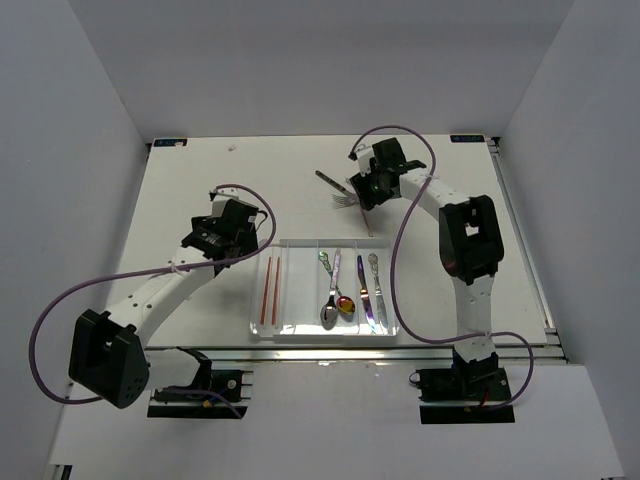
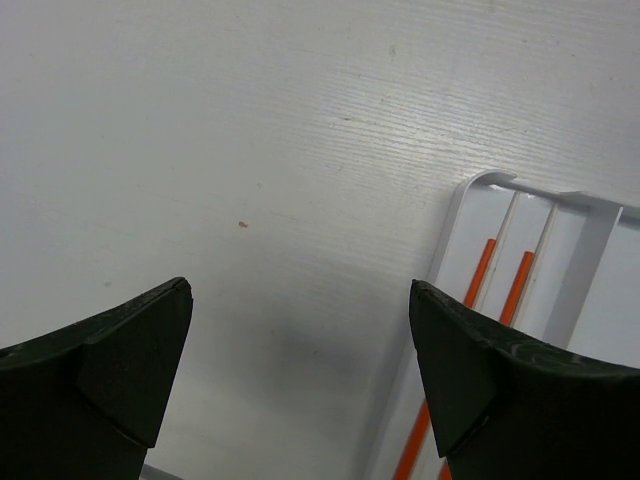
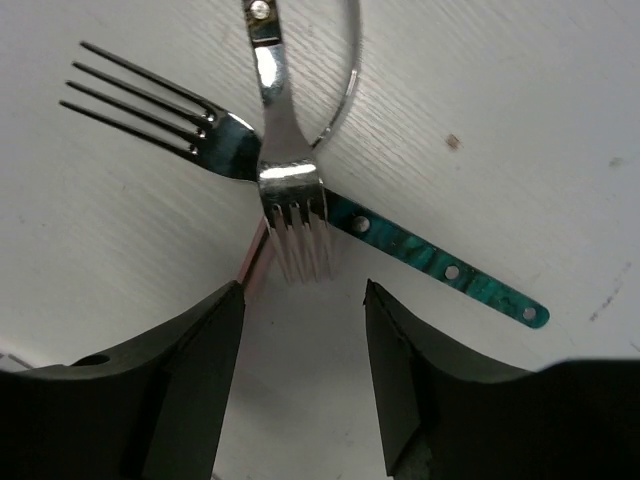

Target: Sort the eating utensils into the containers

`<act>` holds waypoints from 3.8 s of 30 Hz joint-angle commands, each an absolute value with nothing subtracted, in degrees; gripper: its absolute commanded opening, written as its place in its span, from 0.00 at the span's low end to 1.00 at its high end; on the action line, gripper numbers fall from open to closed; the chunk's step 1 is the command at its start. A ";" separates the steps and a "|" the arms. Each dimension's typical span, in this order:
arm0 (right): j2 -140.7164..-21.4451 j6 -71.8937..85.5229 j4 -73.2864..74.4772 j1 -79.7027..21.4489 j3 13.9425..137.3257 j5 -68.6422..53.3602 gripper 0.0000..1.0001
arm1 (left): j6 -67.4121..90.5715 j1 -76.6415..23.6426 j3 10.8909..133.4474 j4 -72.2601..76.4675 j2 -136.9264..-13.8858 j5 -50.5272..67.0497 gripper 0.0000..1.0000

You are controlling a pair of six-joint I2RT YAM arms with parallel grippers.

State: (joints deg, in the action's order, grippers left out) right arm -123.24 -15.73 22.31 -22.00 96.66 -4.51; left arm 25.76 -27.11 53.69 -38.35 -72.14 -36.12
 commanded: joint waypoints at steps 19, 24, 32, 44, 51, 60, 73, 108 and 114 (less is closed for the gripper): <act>-134.99 -23.47 20.48 -22.85 117.50 -20.48 0.44 | 23.55 -26.98 53.26 -36.39 -73.56 -30.68 0.98; -138.07 -24.08 20.39 -22.85 120.66 -21.71 0.43 | 23.38 -26.98 53.26 -36.30 -74.18 -29.97 0.98; -142.82 -24.87 20.39 -23.64 123.31 -18.83 0.42 | 23.12 -26.98 53.17 -36.21 -74.44 -29.18 0.98; -145.72 -28.03 26.54 -24.52 127.35 -15.21 0.36 | 22.76 -26.98 53.09 -36.12 -74.62 -28.30 0.98; -144.06 -29.18 25.76 -25.57 124.54 -14.24 0.02 | 22.41 -26.98 53.00 -35.95 -74.88 -27.51 0.98; -134.13 -16.80 13.80 -25.75 123.48 -13.63 0.00 | 22.50 -26.98 52.82 -35.95 -74.88 -27.33 0.98; -120.17 0.75 15.66 -27.59 119.91 -5.84 0.00 | 26.70 -26.02 53.88 -38.05 -72.95 -37.06 0.98; -98.08 59.41 -1.58 -65.74 61.88 38.23 0.00 | 27.33 -15.56 52.82 -36.21 -62.67 -35.07 0.98; -99.75 60.03 -1.58 -65.92 60.91 37.18 0.00 | 27.07 -15.56 52.73 -36.12 -62.67 -34.19 0.98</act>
